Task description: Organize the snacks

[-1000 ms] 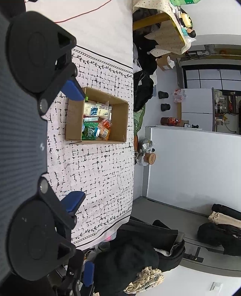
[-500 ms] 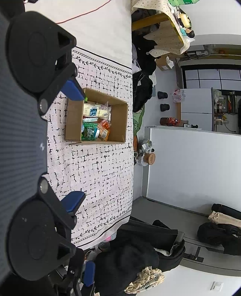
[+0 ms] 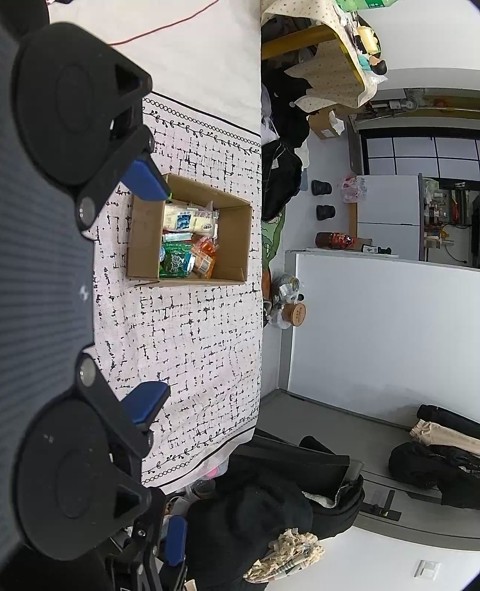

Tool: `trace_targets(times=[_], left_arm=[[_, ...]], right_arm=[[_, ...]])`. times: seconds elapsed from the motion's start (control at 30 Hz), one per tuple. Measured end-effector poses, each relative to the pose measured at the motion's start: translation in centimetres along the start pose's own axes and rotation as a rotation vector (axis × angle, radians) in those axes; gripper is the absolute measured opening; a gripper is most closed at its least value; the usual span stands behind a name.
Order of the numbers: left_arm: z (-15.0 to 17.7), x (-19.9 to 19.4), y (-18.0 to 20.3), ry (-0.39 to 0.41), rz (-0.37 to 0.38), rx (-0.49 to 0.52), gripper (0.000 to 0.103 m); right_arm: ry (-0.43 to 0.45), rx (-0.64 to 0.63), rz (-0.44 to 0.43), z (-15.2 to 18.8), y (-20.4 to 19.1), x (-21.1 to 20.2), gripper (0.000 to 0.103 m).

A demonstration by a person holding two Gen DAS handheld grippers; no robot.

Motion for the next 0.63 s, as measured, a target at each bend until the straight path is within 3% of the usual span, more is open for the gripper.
trace_targets(times=[0.63], left_arm=[[-0.02,-0.21,0.11,0.002,0.003,-0.004,0.103]], right_arm=[[-0.001,0.010,-0.001,-0.03,0.15,0.06,0.103]])
Point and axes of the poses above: each gripper's, at about its wrist camera, not at the fingertips, and x roughly the way its jaws point, y to its right, z to its underside, the point moved 5 cm from there along x, roughly the way its jaws point, and after that the axes turned 10 degrees about -y, right-handed, at the moved point
